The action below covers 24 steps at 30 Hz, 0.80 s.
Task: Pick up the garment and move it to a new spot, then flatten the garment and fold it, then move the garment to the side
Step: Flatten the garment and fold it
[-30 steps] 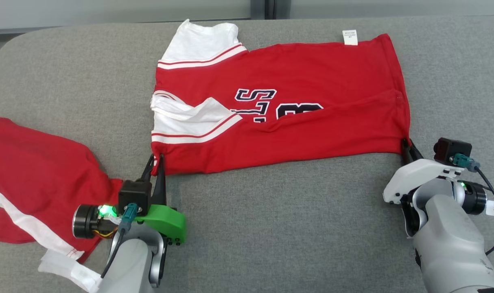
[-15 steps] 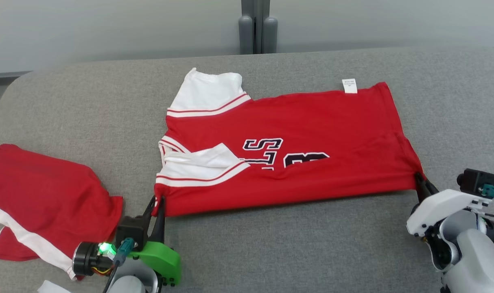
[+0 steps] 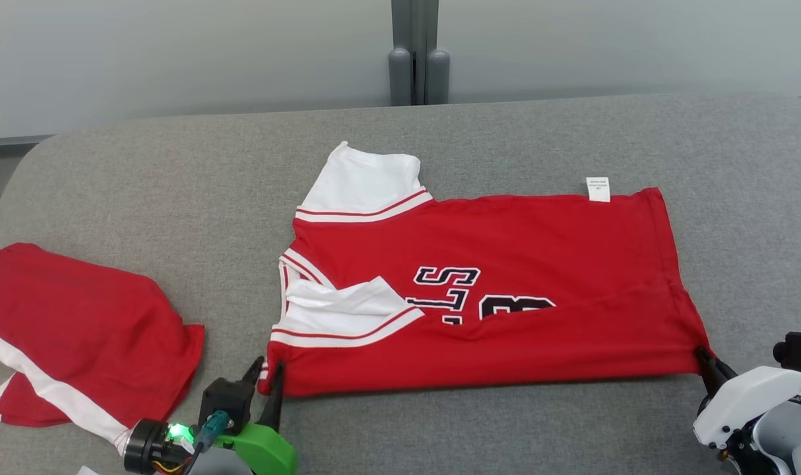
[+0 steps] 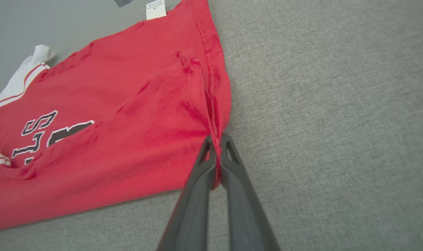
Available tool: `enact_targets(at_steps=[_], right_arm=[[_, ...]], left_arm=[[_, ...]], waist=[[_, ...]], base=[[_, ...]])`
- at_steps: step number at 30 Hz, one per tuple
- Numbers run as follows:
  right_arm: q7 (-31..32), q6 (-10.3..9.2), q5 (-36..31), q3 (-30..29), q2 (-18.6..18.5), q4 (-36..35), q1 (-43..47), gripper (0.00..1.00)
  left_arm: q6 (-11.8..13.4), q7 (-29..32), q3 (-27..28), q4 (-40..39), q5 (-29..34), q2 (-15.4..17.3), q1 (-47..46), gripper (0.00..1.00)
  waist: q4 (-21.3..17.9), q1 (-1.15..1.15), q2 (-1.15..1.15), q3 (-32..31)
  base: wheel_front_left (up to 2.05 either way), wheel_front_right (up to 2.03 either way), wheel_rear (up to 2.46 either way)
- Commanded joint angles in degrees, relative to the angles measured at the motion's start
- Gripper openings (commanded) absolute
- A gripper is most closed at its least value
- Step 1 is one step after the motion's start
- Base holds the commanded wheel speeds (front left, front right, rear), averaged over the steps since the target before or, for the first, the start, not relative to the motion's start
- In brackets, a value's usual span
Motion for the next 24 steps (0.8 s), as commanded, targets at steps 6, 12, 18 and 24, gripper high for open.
enact_targets(at_steps=[6,12,18,24], right_arm=[[-0.2,-0.06,-4.5,-4.7,2.5,-5.4,0.0,1.00],[-6.5,-0.04,-9.4,-5.7,4.3,-9.4,-1.7,1.00],[-14.9,-0.04,-13.9,-1.1,3.8,-10.8,-4.8,1.00],[-17.9,-0.04,-16.8,2.0,4.2,-8.5,-11.3,1.00]], left_arm=[[2.1,-1.1,1.2,-1.1,-0.7,0.2,-1.1,1.00],[3.7,-6.0,4.6,-3.9,-3.5,-1.3,-4.4,1.00],[4.0,-7.5,7.1,-7.0,-4.9,-2.7,-9.1,1.00],[0.8,-7.3,5.8,-5.8,-2.6,-0.4,-16.6,1.00]], waist=[[0.0,0.00,0.00,0.7],[-0.3,0.00,0.00,2.3],[-1.7,0.00,0.00,5.3],[-4.0,0.00,0.00,9.9]], base=[[0.00,0.00,0.00],[0.00,0.00,0.00],[0.00,0.00,0.00],[0.00,0.00,0.00]])
